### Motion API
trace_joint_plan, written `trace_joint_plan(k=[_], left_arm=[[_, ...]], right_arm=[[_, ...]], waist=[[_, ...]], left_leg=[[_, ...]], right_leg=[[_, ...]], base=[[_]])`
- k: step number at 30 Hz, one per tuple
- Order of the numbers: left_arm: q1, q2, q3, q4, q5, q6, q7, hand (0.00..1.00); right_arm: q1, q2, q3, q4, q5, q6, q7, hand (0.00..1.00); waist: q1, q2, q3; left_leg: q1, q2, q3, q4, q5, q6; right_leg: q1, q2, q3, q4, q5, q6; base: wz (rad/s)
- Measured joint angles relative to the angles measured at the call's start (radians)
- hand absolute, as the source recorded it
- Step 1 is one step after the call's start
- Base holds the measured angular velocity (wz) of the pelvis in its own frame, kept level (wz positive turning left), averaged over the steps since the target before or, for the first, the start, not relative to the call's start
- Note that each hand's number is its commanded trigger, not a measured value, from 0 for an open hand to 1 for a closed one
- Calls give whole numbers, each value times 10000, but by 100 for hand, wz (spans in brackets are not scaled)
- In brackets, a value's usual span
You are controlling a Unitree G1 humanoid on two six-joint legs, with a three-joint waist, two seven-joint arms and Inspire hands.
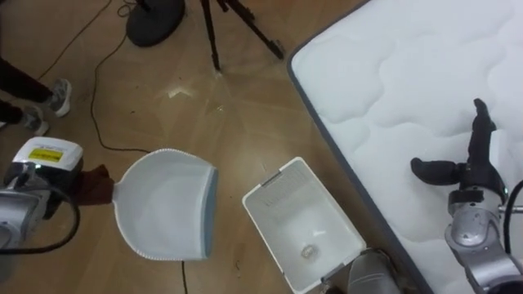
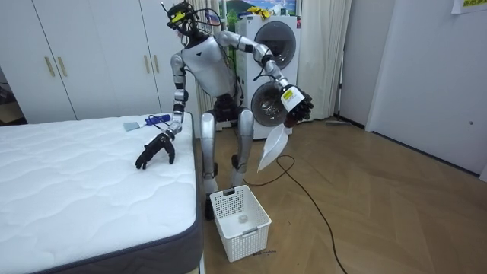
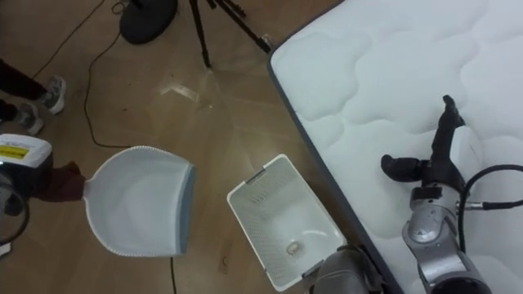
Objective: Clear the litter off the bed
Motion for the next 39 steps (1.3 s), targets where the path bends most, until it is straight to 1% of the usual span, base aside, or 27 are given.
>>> trace_joint_plan(k=[2,7,10,13,14,15,16,17,18,19,21,22,23,24,25,27,28,29,30,31,32,33,35,36,37,38,39], left_arm=[[-15,0,1,-121,-62,11,80,100],[-39,-65,1,-704,-81,12,346,100],[-38,-64,1,-1013,-519,10,359,100],[66,-116,32,-1399,-1032,10,353,100],[202,-154,74,-1748,-1084,8,348,100],[461,-284,279,-2062,-1149,-41,344,100],[661,-372,429,-2230,-1177,-83,345,100],[1062,-622,694,-2503,-1236,-154,356,100],[1448,-922,893,-2740,-1304,-246,349,100],[1640,-1095,1009,-2864,-1328,-317,349,100],[2047,-1682,1285,-3210,-1789,-736,342,100],[2164,-1811,1394,-3327,-1914,-856,342,100],[2332,-1945,1449,-3576,-2238,-1038,333,100],[2513,-2071,1519,-3918,-2424,-1176,329,100],[2640,-2117,1579,-4118,-2454,-1248,328,100],[2856,-2232,1606,-4670,-2535,-1527,328,100],[2853,-2273,1607,-4739,-2550,-1603,328,100],[2838,-2448,1634,-4827,-2657,-1704,329,100],[2836,-2650,1700,-4897,-2837,-1792,328,100],[2837,-2706,1739,-4961,-2933,-1833,328,100],[2835,-2793,1911,-5117,-3041,-1949,328,100],[2850,-2921,2085,-5247,-3146,-2012,340,100],[2990,-3096,2377,-5365,-3377,-2109,397,100],[3091,-3203,2516,-5366,-3607,-2124,442,100],[3127,-3286,2592,-5363,-3675,-2124,461,100],[3244,-3464,2733,-5363,-3782,-2144,595,100],[3327,-3584,2822,-5359,-3919,-2207,772,100]], right_arm=[[-23,0,-63,-11,11,3,-3,0],[64,5,-109,-119,-23,31,4,0],[95,-1,-100,-118,2,42,9,0],[285,-25,-111,-181,1,33,29,0],[466,-44,-114,-369,144,67,81,0],[610,-32,-78,-571,267,119,113,0],[632,-33,-29,-612,320,129,117,0],[688,-36,26,-648,388,139,127,0],[806,-34,47,-659,412,140,128,0],[894,-29,44,-663,426,144,128,0],[1254,18,90,-758,601,165,160,0],[1313,51,90,-758,601,169,203,0],[1477,103,99,-774,735,170,309,0],[1661,158,100,-794,863,171,376,0],[1767,196,100,-836,912,171,416,0],[2088,334,96,-932,1191,172,442,0],[2124,339,93,-952,1189,171,447,0],[2244,331,46,-1136,1187,174,448,0],[2372,337,-43,-1321,1180,169,447,0],[2442,337,-55,-1377,1181,166,447,0],[2556,354,-62,-1452,1180,166,465,0],[2672,372,-62,-1456,1188,173,508,0],[2720,410,-46,-1456,1180,186,590,0],[2727,433,-29,-1463,1179,190,696,0],[2738,432,-10,-1481,1177,204,756,0],[2715,433,78,-1508,1177,261,858,0],[2730,449,131,-1600,1178,276,931,0]], waist=[[2,6,-4],[61,9,0],[210,-50,-4],[317,-118,34],[577,-182,48],[812,-285,51],[917,-344,74],[1125,-439,110],[1247,-507,85],[1266,-547,56],[1564,-806,18],[1628,-869,-9],[1723,-1053,-100],[1797,-1184,-154],[1828,-1273,-198],[1803,-1586,-342],[1782,-1651,-372],[1735,-1731,-405],[1629,-1785,-407],[1599,-1813,-421],[1510,-1929,-390],[1550,-2068,-375],[1613,-2248,-356],[1674,-2389,-310],[1783,-2425,-312],[1970,-2597,-258],[2089,-2738,-265]], left_leg=[[-9,24,0,9,19,33],[65,37,10,60,57,98],[215,77,193,59,64,145],[451,148,297,41,-68,512],[553,198,418,35,-123,889],[673,279,671,26,-169,1071],[755,339,868,14,-192,1097],[942,392,1092,-57,-241,1090],[1062,422,1170,-72,-286,1050],[1096,431,1193,-84,-296,1036],[1218,533,1263,18,-350,942],[1215,558,1155,67,-374,916],[1234,583,916,93,-399,875],[1358,690,738,104,-443,806],[1438,745,693,90,-472,763],[1871,889,419,-7,-571,667],[1999,926,418,-49,-609,651],[2275,969,418,-161,-627,641],[2546,1011,416,-298,-661,624],[2641,1044,416,-344,-673,616],[2834,1076,426,-457,-696,615],[3025,1090,595,-600,-696,615],[3227,1123,976,-723,-737,617],[3367,1216,1394,-727,-826,618],[3457,1238,1635,-732,-864,615],[3627,1252,2016,-737,-941,642],[3709,1376,2182,-744,-1007,659]], right_leg=[[93,34,150,-173,-15,-9],[310,7,134,-319,-82,-10],[487,-6,115,-457,-115,-58],[689,74,99,-449,-185,-122],[710,221,216,-438,-178,-143],[696,377,357,-432,-158,-175],[697,428,399,-431,-144,-196],[730,519,415,-448,-89,-273],[770,576,456,-450,-85,-302],[782,610,492,-450,-99,-318],[883,856,722,-537,-105,-349],[921,924,779,-609,-86,-379],[1025,1094,898,-748,-64,-399],[1272,1260,917,-1014,30,-443],[1394,1328,934,-1127,71,-472],[1937,1495,888,-1544,205,-589],[2072,1534,854,-1609,213,-603],[2383,1597,852,-1757,220,-617],[2647,1675,891,-1956,234,-630],[2761,1734,933,-2054,267,-634],[2926,1834,995,-2220,317,-644],[3010,1983,1202,-2285,358,-633],[2992,2067,1265,-2293,418,-646],[2976,2111,1109,-2322,515,-691],[2966,2124,989,-2329,573,-741],[2948,2127,629,-2388,731,-879],[2948,2057,-46,-2602,956,-1068]], base=[[-2],[-1],[-17],[-20],[-53],[-62],[-76],[-68],[-57],[-31],[-28],[-31],[-27],[-30],[-30],[-34],[-29],[-23],[-22],[-27],[-40],[-52],[-79],[-100],[-133],[-150],[-149]])
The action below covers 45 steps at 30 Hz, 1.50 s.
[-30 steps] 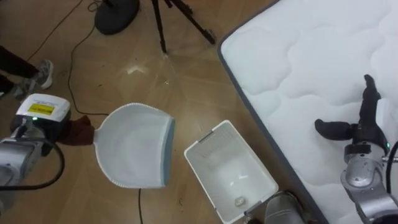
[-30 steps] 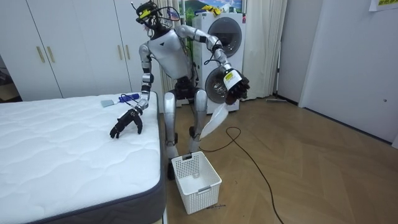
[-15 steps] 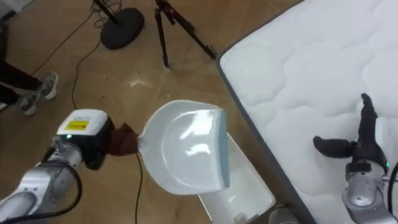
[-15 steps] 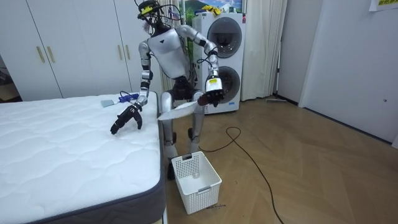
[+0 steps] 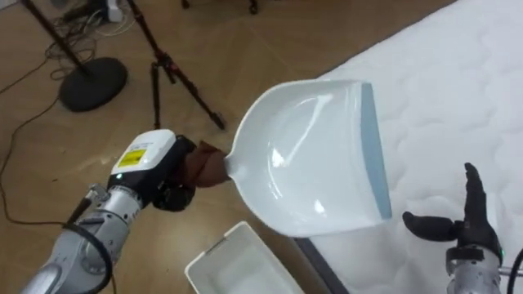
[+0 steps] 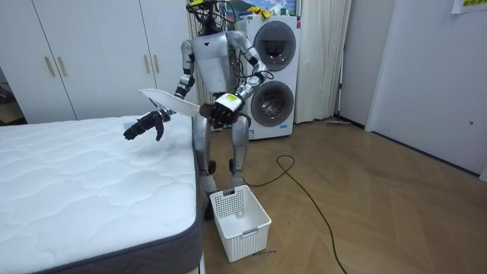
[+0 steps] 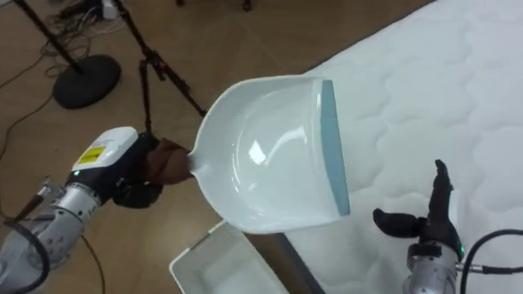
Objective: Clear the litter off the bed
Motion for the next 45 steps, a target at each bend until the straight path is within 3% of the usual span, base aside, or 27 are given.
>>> trace_joint_plan(k=[1,2,3,4,6,7,9,10,11,13,14,15,16,17,18,21,23,28,31,32,33,34,35,36,37,42,45], left_arm=[[15,-43,47,0,-15,-67,94,100],[14,-99,67,0,-80,-141,366,100],[4,-254,70,16,-266,-180,590,100],[9,-405,63,25,-401,-180,637,100],[20,-1018,10,50,-1149,-378,909,100],[13,-1126,9,70,-1318,-440,999,100],[8,-1440,-7,302,-1811,-510,1305,100],[17,-1502,-8,376,-1889,-503,1353,100],[100,-1637,0,496,-2024,-481,1401,100],[258,-1695,6,640,-2395,-487,1491,100],[247,-1783,-38,893,-2755,-538,1527,100],[125,-1830,-215,1004,-3076,-560,1527,100],[29,-1837,-295,1015,-3140,-571,1534,100],[26,-1789,-389,1045,-3309,-567,1554,100],[151,-1802,-482,1086,-3400,-545,1555,100],[614,-1811,-494,1296,-4251,-524,1619,100],[725,-1855,-495,1699,-4640,-493,1622,100],[939,-1912,-413,1875,-4798,-390,1496,100],[954,-1978,-416,1846,-4792,-389,1503,100],[1024,-2049,-351,1811,-4757,-389,1510,100],[1182,-2164,-192,1725,-4687,-389,1521,98],[1323,-2234,-46,1665,-4679,-389,1526,98],[1461,-2299,137,1644,-4685,-387,1534,57],[1469,-2341,205,1641,-4685,-383,1530,52],[1468,-2362,228,1627,-4690,-386,1529,0],[1634,-2419,331,1191,-4691,-487,1535,0],[1731,-2424,332,1122,-4702,-544,1560,0]], right_arm=[[-7,2,21,-39,8,1,12,0],[-92,17,43,-62,11,-1,25,0],[-207,26,34,-63,26,-2,21,0],[-209,18,14,-62,47,-5,-4,0],[-273,65,-4,-55,223,-41,-137,0],[-294,86,21,-48,200,-96,-165,0],[-275,349,82,-24,218,-261,-207,0],[-254,440,151,-6,257,-263,-207,0],[-253,531,374,11,335,-256,-180,0],[-316,732,694,-148,351,-258,-131,0],[-338,853,778,-223,364,-257,4,0],[-333,875,740,-232,372,-247,68,0],[-336,905,660,-233,372,-187,153,0],[-308,1044,637,-243,369,-73,329,0],[-181,1092,645,-268,383,-69,446,0],[-114,1064,655,-516,281,-210,480,0],[-39,1065,656,-501,78,-238,537,0],[237,1074,514,-628,-61,-245,1074,0],[412,1084,490,-745,-336,-280,1154,0],[416,1116,397,-776,-474,-282,1240,0],[388,1143,315,-822,-609,-285,1378,0],[331,1167,316,-820,-727,-284,1455,0],[332,1207,320,-829,-939,-348,1521,0],[424,1198,313,-828,-1025,-364,1572,0],[460,1196,303,-828,-1045,-363,1582,0],[604,1214,37,-918,-1095,-352,1911,0],[603,1215,18,-958,-1086,-354,1898,0]], waist=[[35,-55,-7],[33,-178,-43],[32,-222,-24],[32,-235,-29],[16,-235,-47],[39,-252,-42],[171,-539,-46],[202,-645,-33],[353,-718,-40],[479,-784,-24],[338,-888,-3],[141,-852,-30],[185,-868,-36],[207,-1022,-58],[244,-1119,-126],[484,-1158,-132],[337,-1121,-109],[-63,-1090,-99],[-205,-1068,-132],[-106,-1041,-144],[295,-979,-153],[420,-943,-149],[447,-889,-161],[457,-856,-174],[439,-850,-176],[323,-748,-214],[453,-640,-253]], left_leg=[[5,34,26,-15,-36,-6],[2,132,380,-131,-37,-6],[-16,283,942,-294,-39,1],[55,294,1162,-347,-36,6],[374,287,2026,-685,-22,19],[394,276,2192,-687,-18,23],[387,224,2798,-489,-15,29],[383,250,2789,-388,-15,29],[321,356,2420,-171,-12,34],[-140,581,1397,775,-14,29],[-810,651,562,1724,8,-214],[-1156,764,-199,1075,49,-280],[-1205,816,-134,1077,-21,-228],[-1090,929,825,931,-17,-102],[-823,932,1309,613,41,-54],[-258,921,2027,232,152,-111],[-7,917,2068,129,189,-178],[74,1104,2120,43,326,-407],[119,1195,2198,91,417,-551],[154,1177,1998,87,441,-591],[157,979,577,87,450,-600],[162,838,-485,91,450,-600],[223,620,-2135,79,444,-611],[345,528,-2865,41,418,-664],[436,525,-2971,-3,391,-710],[981,618,-2772,-694,367,-931],[1161,641,-2825,-785,391,-968]], right_leg=[[28,-75,-468,-220,178,-147],[107,-190,-1345,-603,543,-354],[87,-388,-2334,-394,459,-303],[73,-596,-2690,111,169,-114],[450,-1695,-3037,1749,-999,409],[658,-1990,-2999,1860,-1147,575],[1400,-2750,-2867,1327,-1334,1017],[1447,-2745,-2848,915,-1301,1094],[1644,-2546,-2876,189,-1135,1194],[2148,-2213,-2343,-1066,-611,1326],[2302,-2236,-1782,-1556,-341,1474],[2155,-2206,-1518,-1558,-325,1566],[1957,-2212,-1584,-1325,-446,1633],[1739,-2405,-2153,-661,-672,1599],[1859,-2541,-2666,-254,-834,1528],[2598,-2455,-3170,-883,-846,1513],[3030,-2341,-3189,-1409,-788,1566],[2980,-2159,-3407,-1514,-646,1332],[2802,-2012,-3244,-1474,-628,1190],[2663,-1868,-2806,-1478,-596,1135],[2457,-1641,-2152,-1474,-497,994],[2407,-1509,-1838,-1508,-432,938],[2471,-1281,-1397,-1574,-316,856],[2483,-1120,-1120,-1605,-261,810],[2469,-1044,-1029,-1585,-250,789],[2295,-527,-343,-1516,-140,559],[2279,-403,-330,-1520,-104,464]], base=[[-134],[-112],[-104],[-91],[-94],[-93],[-98],[-115],[-129],[-114],[-41],[-24],[-14],[-21],[-29],[-54],[-17],[-7],[-29],[-116],[-153],[-180],[-137],[-111],[-92],[-61],[-45]])
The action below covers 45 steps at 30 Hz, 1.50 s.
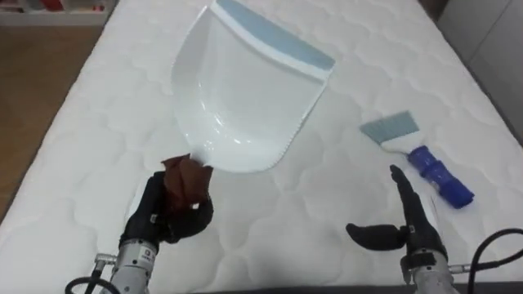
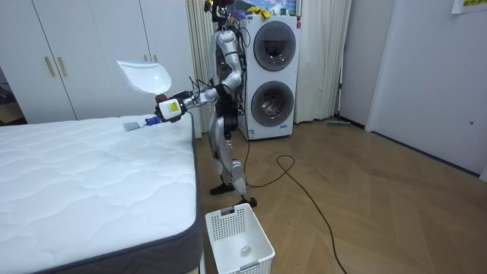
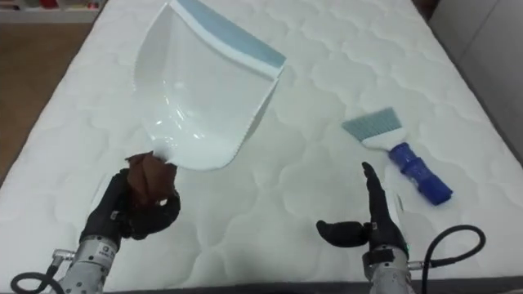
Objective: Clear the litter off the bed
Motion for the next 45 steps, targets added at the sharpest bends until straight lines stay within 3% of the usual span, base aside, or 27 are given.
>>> trace_joint_plan(k=[4,9,14,20,28,31,34,36,38,40,43,45], left_arm=[[8,-8,-9,59,0,-1,-1,0],[22,-7,-10,81,16,-41,68,0],[26,-7,-7,150,14,-42,211,0],[20,-38,21,1208,-120,-90,460,0],[391,-37,959,1932,-539,-186,1573,0],[461,-71,1602,2977,-970,-374,2149,0],[699,-125,2689,4112,-1114,-414,2751,0],[941,-132,3522,4950,-1782,-424,3210,0],[1299,-135,3945,5551,-2085,-411,3311,0],[1535,-138,4127,6167,-2152,-396,3266,0],[1711,-203,4238,7356,-2165,-30,2905,0],[1806,-295,4504,8394,-2139,454,2356,0]], right_arm=[[27,23,16,8,196,-3,10,0],[50,146,14,63,655,-3,12,0],[115,159,8,112,1111,1,-10,0],[163,166,-161,524,1259,-2,-154,0],[544,174,-1542,1046,2291,14,-949,0],[592,196,-2148,1784,2932,104,-1226,0],[805,214,-3045,2659,3186,168,-1504,0],[881,241,-3731,3562,3581,371,-1618,0],[961,242,-4136,3975,3796,649,-1587,0],[1193,235,-4324,4500,3746,674,-1399,0],[1397,255,-4312,5218,3742,1269,-759,0],[1348,257,-4273,5853,3615,1713,61,0]], waist=[[-25,-6,18],[-41,-166,144],[-60,-177,148],[-158,-161,148],[-160,-69,132],[-146,-83,95],[-114,-138,69],[-76,-239,38],[-65,-276,60],[-50,-286,61],[59,-333,75],[117,-384,37]], left_leg=[[107,3,21,-203,12,-16],[203,-19,29,-404,15,-12],[214,-19,23,-484,30,6],[399,14,20,-475,50,13],[702,88,-234,-540,50,11],[786,90,-308,-558,50,11],[903,88,-348,-569,49,10],[965,85,-347,-597,48,7],[1070,86,-347,-720,44,2],[1102,78,-371,-777,30,-18],[1066,77,-600,-888,-111,-23],[1087,68,-622,-854,-113,-22]], right_leg=[[7,93,149,-12,-8,-22],[10,125,248,-28,-26,8],[14,133,239,-103,-29,14],[278,156,205,-269,-29,13],[662,249,200,-526,-22,-37],[740,258,198,-535,-65,-50],[859,264,207,-524,-101,-54],[870,261,196,-457,-147,-59],[873,271,187,-378,-176,-60],[860,270,185,-312,-204,-47],[787,262,59,-227,-205,-43],[835,250,66,-209,-200,-37]], base=[[-19],[-5],[0],[-1],[0],[0],[0],[0],[-2],[5],[9],[4]])
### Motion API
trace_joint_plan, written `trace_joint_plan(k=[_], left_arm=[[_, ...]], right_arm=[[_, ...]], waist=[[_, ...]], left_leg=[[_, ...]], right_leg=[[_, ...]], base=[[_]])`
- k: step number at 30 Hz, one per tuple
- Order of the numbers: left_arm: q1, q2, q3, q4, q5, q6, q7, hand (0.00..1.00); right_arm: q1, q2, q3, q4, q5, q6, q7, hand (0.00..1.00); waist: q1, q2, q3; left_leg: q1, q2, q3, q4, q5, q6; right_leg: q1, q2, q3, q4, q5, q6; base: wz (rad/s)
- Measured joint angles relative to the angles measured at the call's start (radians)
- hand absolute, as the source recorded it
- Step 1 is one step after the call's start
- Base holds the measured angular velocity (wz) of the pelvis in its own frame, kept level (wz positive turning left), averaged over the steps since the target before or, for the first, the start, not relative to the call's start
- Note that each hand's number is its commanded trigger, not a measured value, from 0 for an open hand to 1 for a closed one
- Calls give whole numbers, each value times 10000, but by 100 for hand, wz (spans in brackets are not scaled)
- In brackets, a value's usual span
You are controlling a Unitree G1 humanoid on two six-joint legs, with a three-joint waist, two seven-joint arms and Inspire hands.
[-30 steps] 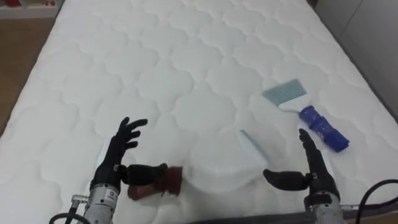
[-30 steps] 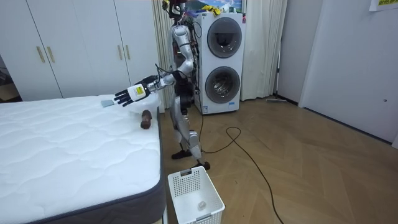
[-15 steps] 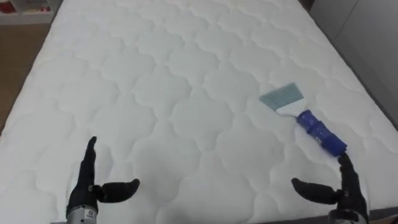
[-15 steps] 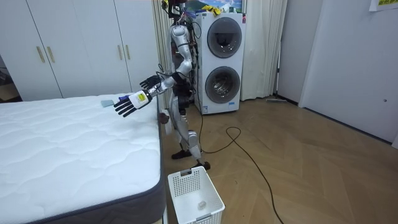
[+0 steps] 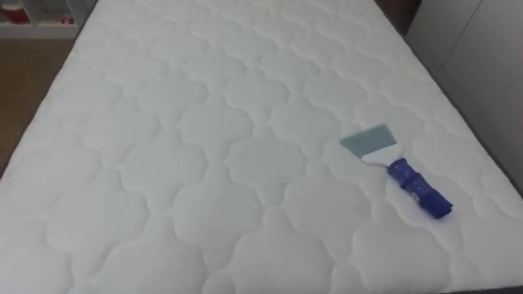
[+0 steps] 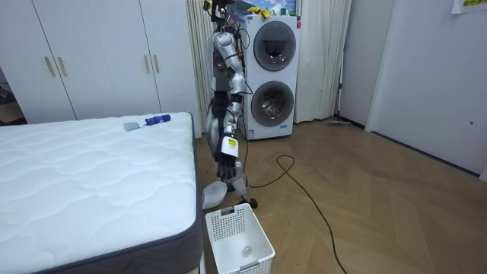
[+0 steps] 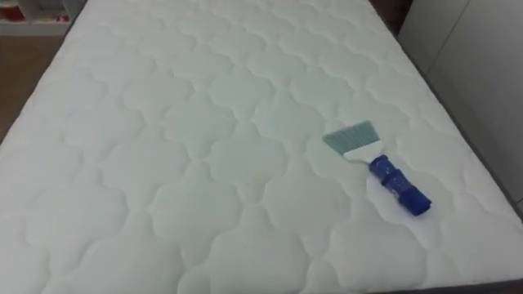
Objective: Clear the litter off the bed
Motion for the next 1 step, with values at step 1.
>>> trace_joint_plan(k=[1], left_arm=[[6,-6,19,168,-15,150,-145,0]], right_arm=[[-40,-2,55,236,-60,62,199,0]], waist=[[-17,14,-11]], left_leg=[[14,5,-5,7,-1,-1]], right_leg=[[34,2,-3,-20,0,0]], base=[[5]])
